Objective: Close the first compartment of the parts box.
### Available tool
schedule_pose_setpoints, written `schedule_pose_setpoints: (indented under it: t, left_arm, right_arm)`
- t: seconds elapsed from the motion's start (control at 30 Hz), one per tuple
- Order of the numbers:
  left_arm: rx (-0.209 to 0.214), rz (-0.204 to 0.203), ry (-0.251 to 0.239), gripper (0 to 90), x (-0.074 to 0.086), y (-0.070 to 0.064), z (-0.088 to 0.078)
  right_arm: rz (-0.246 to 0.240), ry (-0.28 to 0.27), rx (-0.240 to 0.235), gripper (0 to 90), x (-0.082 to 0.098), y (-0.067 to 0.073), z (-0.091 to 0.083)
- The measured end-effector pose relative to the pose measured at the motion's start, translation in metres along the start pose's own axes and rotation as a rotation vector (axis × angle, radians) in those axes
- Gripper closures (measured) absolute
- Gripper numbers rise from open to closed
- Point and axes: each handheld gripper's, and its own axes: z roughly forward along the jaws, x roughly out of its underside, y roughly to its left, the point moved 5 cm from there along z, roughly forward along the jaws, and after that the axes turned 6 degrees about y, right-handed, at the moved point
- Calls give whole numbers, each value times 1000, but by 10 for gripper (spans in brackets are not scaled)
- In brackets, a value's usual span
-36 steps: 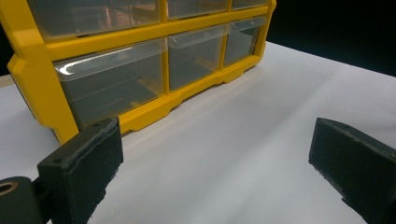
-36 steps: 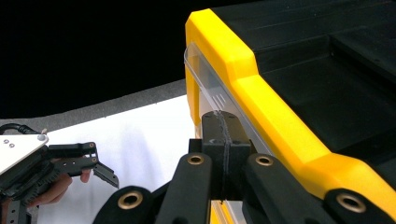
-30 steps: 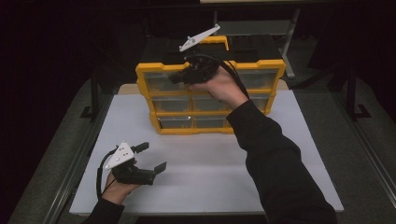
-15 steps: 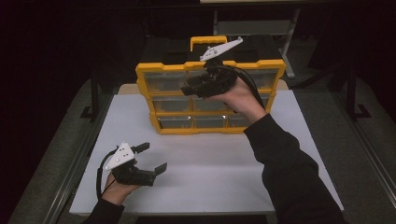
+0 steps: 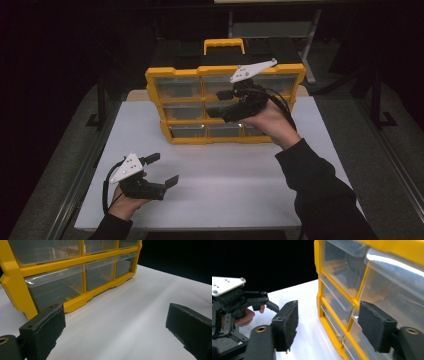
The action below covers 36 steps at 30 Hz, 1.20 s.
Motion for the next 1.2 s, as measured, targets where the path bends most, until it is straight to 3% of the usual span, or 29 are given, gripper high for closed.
schedule_pose_setpoints:
  t: [0.33,0.4,0.93,1.0,1.2]
  left_arm:
    - [8,7,-7,15,4,1,-6]
    - [10,-7,-10,15,4,1,-6]
    - [8,-3,-25,15,4,3,-8]
    - [7,-8,-36,15,3,4,-9]
    - [6,-4,-46,15,2,5,-10]
  right_arm:
    - [1,-41,64,172,43,2,-9]
    - [-7,-35,77,153,54,2,-12]
    - [81,-101,139,109,137,5,-23]
    - [112,-116,142,101,148,6,-23]
    - [139,-116,168,58,175,6,-24]
